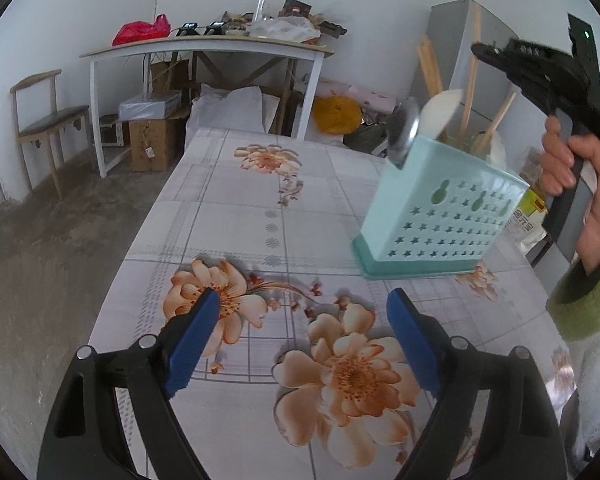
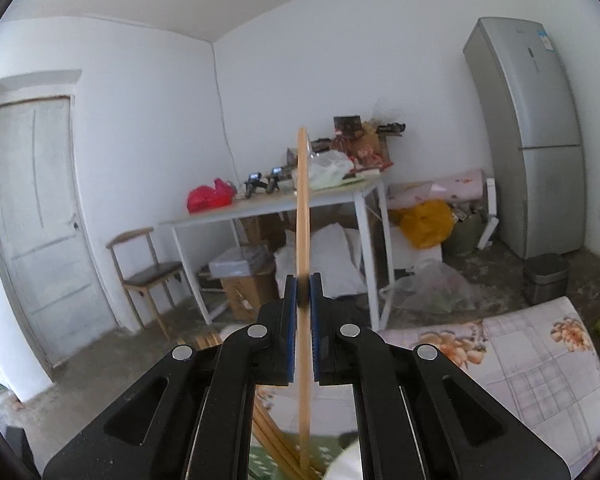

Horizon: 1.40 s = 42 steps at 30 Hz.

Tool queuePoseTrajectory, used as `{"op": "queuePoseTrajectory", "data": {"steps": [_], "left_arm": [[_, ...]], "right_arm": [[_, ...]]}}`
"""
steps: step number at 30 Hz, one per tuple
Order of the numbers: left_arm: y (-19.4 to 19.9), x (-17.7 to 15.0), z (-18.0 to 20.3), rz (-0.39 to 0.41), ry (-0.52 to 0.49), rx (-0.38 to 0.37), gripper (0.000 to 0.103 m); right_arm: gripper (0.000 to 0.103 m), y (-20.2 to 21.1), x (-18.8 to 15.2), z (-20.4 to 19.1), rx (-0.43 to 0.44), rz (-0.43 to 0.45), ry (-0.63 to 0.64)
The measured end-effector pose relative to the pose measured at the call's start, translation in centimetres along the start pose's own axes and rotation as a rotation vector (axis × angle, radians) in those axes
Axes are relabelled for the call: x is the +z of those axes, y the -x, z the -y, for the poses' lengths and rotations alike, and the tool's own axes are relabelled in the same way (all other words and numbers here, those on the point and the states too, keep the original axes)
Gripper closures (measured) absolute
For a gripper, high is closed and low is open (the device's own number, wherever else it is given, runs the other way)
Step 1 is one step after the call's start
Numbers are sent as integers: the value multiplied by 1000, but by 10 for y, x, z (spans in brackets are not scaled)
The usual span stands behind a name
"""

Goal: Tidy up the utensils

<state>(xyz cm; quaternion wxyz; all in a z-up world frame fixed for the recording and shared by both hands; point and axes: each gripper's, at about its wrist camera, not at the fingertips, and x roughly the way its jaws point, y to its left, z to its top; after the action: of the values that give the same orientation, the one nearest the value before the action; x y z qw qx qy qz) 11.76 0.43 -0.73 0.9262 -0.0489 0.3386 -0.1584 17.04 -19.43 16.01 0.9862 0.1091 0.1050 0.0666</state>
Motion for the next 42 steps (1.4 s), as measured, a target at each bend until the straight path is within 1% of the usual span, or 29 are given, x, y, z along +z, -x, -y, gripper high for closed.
{"op": "queuePoseTrajectory", "data": {"steps": [4,6,8,10,12,15,17,19,20,22,24,26,29,31,33,34,35,39,42], "left_arm": [[-3,1,-3,-5,11,-5,20],[-2,1,-3,-2,9,-5,20],[-1,2,-3,0,6,-5,20],[2,2,-1,4,7,-5,20],[6,2,1,9,9,-11,20],[13,3,9,23,3,-19,17],[20,4,15,30,0,-25,15],[26,4,20,37,-3,-34,11],[29,5,23,41,-6,-39,8],[34,5,31,50,-23,-49,6],[36,6,37,56,-40,-51,6],[37,7,43,74,-60,-59,6],[31,11,48,95,-81,-100,6],[20,17,51,93,-95,-149,6],[7,24,55,85,-115,-197,6],[-3,28,56,71,-122,-234,6],[-9,32,56,59,-118,-254,6],[-38,51,50,11,-59,-383,6],[-56,62,52,-10,-43,-439,6]], "right_arm": [[98,7,-16,-2,-37,-34,56],[98,14,-25,-5,-40,-56,89],[93,23,-31,-8,-45,-75,121],[77,38,-37,-10,-58,-93,151],[68,52,-39,-9,-68,-93,152],[58,81,-40,-4,-78,-86,120],[55,94,-41,3,-74,-91,70],[50,106,-47,12,-53,-127,3],[50,111,-51,15,-46,-142,-13],[47,118,-60,20,-46,-170,-25],[46,114,-64,25,-47,-213,-56],[44,110,-69,33,-31,-248,-94],[37,101,-78,46,-7,-296,-152],[35,91,-86,58,-10,-340,-194],[33,83,-95,65,-4,-374,-206],[32,76,-99,67,4,-394,-195],[32,76,-103,67,11,-403,-182],[29,56,-112,65,67,-443,-100],[29,39,-114,74,103,-457,-81]]}}
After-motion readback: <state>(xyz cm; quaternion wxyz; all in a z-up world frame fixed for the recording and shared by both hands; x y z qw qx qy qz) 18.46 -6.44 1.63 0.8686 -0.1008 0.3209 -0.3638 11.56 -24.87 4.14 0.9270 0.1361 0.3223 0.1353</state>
